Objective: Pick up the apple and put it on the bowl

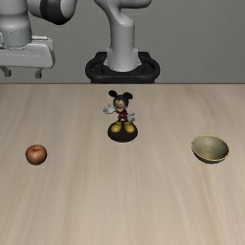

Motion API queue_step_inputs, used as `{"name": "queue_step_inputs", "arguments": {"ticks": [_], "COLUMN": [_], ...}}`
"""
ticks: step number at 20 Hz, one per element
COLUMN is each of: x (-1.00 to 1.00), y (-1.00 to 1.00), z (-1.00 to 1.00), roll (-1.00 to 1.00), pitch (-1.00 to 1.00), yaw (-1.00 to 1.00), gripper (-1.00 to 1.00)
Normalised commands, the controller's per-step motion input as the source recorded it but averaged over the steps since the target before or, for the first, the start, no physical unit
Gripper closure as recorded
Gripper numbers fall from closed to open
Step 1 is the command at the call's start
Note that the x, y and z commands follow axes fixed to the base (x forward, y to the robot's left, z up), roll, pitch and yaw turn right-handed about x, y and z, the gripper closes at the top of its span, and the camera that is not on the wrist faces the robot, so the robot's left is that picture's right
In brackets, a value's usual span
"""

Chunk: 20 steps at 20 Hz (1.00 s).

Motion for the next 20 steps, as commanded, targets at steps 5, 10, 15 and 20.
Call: {"name": "queue_step_inputs", "arguments": {"ticks": [5, 10, 15, 20], "x": [1.00, 0.60, 0.00, 0.00], "y": [0.00, 0.40, 0.20, 0.00], "z": [0.00, 0.00, -0.80, -1.00], "roll": [0.00, 0.00, 0.00, 0.00], "pitch": [0.00, 0.00, 0.00, 0.00], "yaw": [0.00, 0.00, 0.00, 0.00], "gripper": [-1.00, -1.00, -1.00, -1.00]}}
